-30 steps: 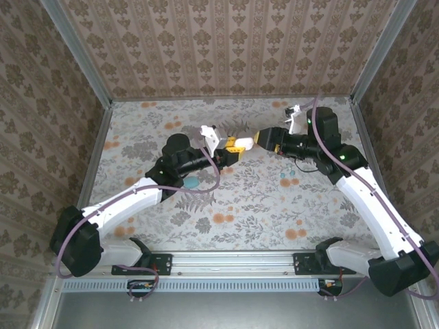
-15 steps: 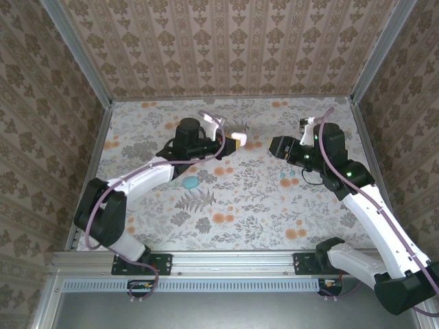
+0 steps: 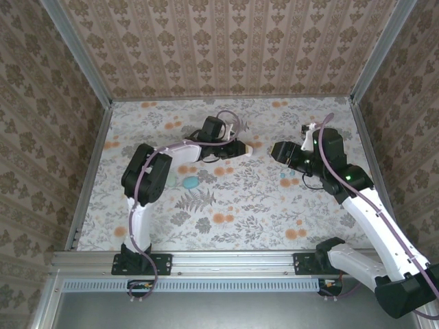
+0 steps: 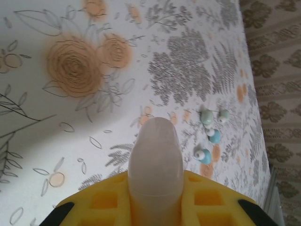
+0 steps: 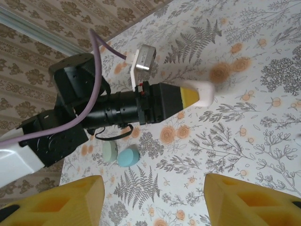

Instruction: Insert wireless bluetooth earbuds into charging case

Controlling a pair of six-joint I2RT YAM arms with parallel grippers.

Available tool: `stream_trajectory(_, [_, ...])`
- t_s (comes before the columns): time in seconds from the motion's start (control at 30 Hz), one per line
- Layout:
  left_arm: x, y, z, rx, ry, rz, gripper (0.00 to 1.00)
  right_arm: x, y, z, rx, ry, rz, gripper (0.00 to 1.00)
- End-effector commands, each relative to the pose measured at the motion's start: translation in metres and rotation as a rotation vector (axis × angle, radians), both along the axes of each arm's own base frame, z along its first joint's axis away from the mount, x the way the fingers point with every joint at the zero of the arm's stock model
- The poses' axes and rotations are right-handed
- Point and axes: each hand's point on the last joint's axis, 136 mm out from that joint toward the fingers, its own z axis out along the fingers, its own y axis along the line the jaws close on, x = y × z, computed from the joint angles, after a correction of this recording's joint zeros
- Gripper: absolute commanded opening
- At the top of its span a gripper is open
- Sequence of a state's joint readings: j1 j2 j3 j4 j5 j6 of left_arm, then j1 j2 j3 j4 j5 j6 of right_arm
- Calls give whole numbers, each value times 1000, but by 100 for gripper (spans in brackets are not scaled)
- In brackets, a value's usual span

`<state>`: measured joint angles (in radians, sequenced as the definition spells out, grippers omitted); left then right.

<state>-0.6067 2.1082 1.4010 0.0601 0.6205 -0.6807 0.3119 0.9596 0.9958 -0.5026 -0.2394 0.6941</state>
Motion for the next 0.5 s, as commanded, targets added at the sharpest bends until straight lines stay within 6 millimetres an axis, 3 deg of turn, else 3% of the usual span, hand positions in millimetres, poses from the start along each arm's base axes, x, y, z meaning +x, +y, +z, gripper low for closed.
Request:
stream_trajectory(0.0, [17, 3, -2, 15, 72, 78, 20, -5, -8, -5, 4, 19, -41, 60])
stream_trajectory(0.47, [39, 15, -35, 63, 150, 121, 27, -4, -9, -17, 28, 58, -69, 60])
